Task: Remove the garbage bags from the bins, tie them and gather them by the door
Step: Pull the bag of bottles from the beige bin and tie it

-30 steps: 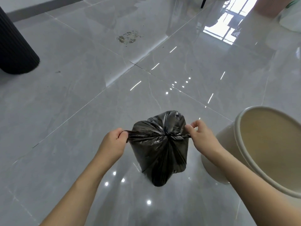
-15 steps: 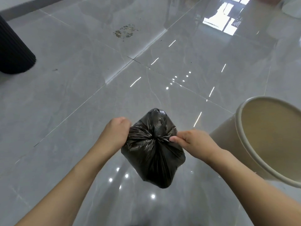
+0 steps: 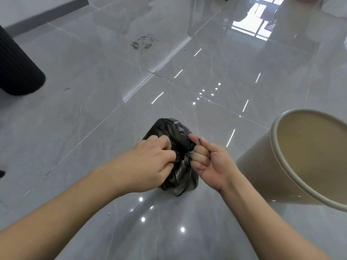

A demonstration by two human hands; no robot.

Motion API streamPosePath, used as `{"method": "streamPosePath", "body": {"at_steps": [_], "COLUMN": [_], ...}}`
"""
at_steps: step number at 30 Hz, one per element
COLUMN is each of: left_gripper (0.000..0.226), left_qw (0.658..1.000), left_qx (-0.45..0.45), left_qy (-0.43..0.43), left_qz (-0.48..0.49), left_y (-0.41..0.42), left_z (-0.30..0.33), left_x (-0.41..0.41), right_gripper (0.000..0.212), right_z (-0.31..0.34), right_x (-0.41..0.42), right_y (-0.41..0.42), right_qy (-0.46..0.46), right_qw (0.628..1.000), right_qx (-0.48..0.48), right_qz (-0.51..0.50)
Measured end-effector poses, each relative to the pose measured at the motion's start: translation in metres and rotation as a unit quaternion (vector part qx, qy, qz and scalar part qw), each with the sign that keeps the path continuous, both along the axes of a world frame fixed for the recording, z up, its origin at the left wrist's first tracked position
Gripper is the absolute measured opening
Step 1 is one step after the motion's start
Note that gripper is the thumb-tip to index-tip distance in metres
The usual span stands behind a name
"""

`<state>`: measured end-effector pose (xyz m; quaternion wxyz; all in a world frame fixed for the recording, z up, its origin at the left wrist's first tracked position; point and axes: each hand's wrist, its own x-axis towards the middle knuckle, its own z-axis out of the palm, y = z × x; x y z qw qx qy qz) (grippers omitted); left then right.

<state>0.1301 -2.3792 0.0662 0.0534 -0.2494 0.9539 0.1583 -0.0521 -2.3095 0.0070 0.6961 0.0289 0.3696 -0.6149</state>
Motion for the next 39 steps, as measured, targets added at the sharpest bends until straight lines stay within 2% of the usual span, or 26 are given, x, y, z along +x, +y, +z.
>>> {"method": "streamPosePath", "body": {"at_steps": [2,4,9,10,13,14,15,16,18,19,20,21,25,27,32,33,35,37,39], "left_gripper": [0.032,0.033,0.038,0.036,0.019,0.018,0.017,0.016,0.017,0.017,0.018,0.018,0.019,0.018,0.016,0.016,0.017,0.017,0.017], "left_qw": [0.997,0.993,0.993,0.992,0.981,0.97,0.955,0.94,0.902,0.882,0.867,0.858,0.842,0.828,0.815,0.806,0.762,0.733,0.722], "left_qx": [0.014,0.005,0.003,0.018,0.113,0.166,0.216,0.254,0.327,0.361,0.386,0.397,0.414,0.439,0.428,0.427,0.462,0.487,0.502], "left_qy": [0.076,0.117,0.12,0.121,0.129,0.124,0.125,0.137,0.18,0.196,0.207,0.216,0.241,0.25,0.285,0.297,0.326,0.337,0.331], "left_qz": [-0.013,-0.002,0.021,0.03,0.091,0.126,0.158,0.184,0.217,0.23,0.238,0.242,0.248,0.243,0.267,0.283,0.315,0.335,0.342], "left_y": [-0.003,-0.009,-0.025,-0.028,-0.038,-0.041,-0.042,-0.042,-0.039,-0.036,-0.033,-0.03,-0.019,-0.012,0.003,0.006,0.012,0.016,0.017], "left_z": [-0.004,-0.009,-0.005,-0.003,-0.004,-0.008,-0.013,-0.02,-0.032,-0.036,-0.04,-0.042,-0.044,-0.043,-0.049,-0.05,-0.049,-0.047,-0.046], "left_x": [-0.001,0.0,-0.002,-0.003,-0.005,-0.004,-0.004,-0.004,-0.003,-0.003,-0.004,-0.005,-0.016,-0.023,-0.038,-0.041,-0.048,-0.054,-0.059], "right_gripper": [0.02,0.023,0.05,0.048,0.021,0.018,0.019,0.021,0.024,0.023,0.022,0.023,0.023,0.025,0.022,0.017,0.008,0.012,0.02], "right_z": [0.0,0.001,0.009,0.012,0.017,0.017,0.016,0.015,0.01,0.01,0.012,0.012,0.004,0.005,0.005,0.008,0.013,0.017,0.019], "right_x": [0.011,0.019,0.033,0.036,0.04,0.04,0.039,0.038,0.034,0.032,0.031,0.03,0.019,0.013,-0.002,-0.004,-0.008,-0.013,-0.019], "right_y": [0.002,0.003,0.005,0.006,0.007,0.007,0.008,0.009,0.011,0.012,0.014,0.015,0.023,0.026,0.03,0.031,0.031,0.031,0.03], "right_qy": [0.033,0.083,0.224,0.258,0.381,0.444,0.526,0.622,0.816,0.875,0.904,0.917,0.946,0.956,0.965,0.966,0.964,0.963,0.964], "right_qw": [0.999,0.995,0.96,0.947,0.894,0.859,0.802,0.722,0.498,0.41,0.361,0.335,0.253,0.229,0.195,0.187,0.186,0.192,0.176], "right_qx": [-0.009,-0.008,-0.015,-0.009,-0.001,-0.01,-0.025,-0.042,-0.062,-0.069,-0.078,-0.085,-0.099,-0.099,-0.156,-0.166,-0.183,-0.186,-0.195], "right_qz": [0.022,0.057,0.169,0.189,0.236,0.256,0.28,0.3,0.285,0.247,0.216,0.199,0.176,0.152,0.083,0.072,0.046,0.027,0.027]}}
